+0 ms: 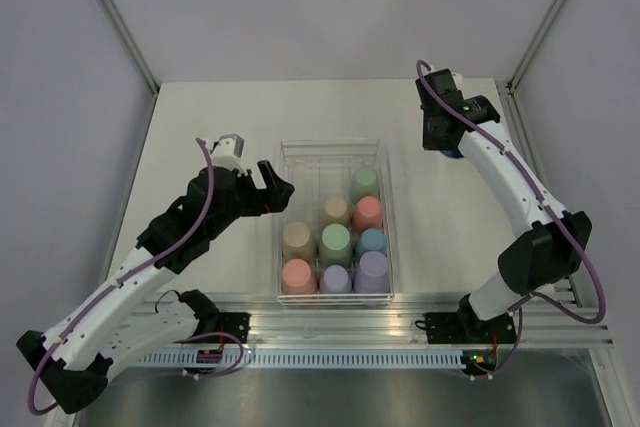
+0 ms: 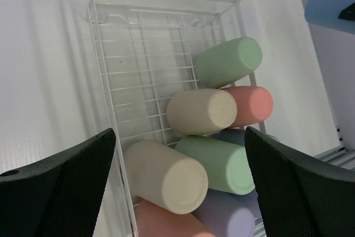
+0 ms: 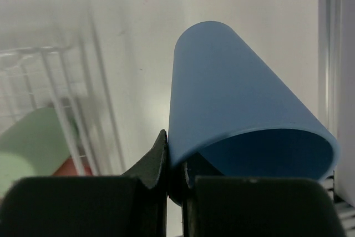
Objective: Unload the cups from the dish rack
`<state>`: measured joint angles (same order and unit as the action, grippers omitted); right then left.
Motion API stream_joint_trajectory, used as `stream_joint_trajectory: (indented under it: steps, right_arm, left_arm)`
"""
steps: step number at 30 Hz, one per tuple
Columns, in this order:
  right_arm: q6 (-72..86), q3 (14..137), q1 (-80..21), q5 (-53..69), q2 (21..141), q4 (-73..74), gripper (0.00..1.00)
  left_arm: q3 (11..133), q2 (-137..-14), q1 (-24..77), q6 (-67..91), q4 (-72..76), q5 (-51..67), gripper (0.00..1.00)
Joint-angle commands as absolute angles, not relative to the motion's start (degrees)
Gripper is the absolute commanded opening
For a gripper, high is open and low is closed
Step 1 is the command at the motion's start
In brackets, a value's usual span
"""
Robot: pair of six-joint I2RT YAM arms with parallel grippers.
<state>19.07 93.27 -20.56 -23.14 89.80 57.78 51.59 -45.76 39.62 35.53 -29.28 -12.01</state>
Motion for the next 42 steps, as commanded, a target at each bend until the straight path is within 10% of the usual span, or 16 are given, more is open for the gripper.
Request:
stream_joint_trajectory:
  steps: [1, 23, 29, 32, 42]
  right_arm:
    - [17.0, 92.3, -17.7, -26.3, 91.9, 62.5, 0.01]
    - [17.7, 93.8, -14.9, -12.1, 110.1, 57.7, 0.01]
    - [18.2, 94.5, -14.9, -12.5, 107.5, 58.2, 0.63]
    - [18.2, 95.5, -15.0, -11.9, 103.5, 58.0, 0.79]
    - [17.9, 100.5, -15.0, -0.3, 88.8, 54.5, 0.98]
  left_arm:
    - [55.8, -49.6, 39.8, 31.3, -32.8, -12.1, 1.00]
    - [59.7, -57.0, 39.8, 26.5, -34.2, -6.7, 1.00]
    - [59.7, -58.2, 39.8, 26.1, -36.1, -7.2, 1.00]
    - [59.6, -58.4, 39.8, 25.9, -36.6, -7.4, 1.00]
    - [61.5, -59.2, 39.8, 24.0, -38.9, -1.2, 1.00]
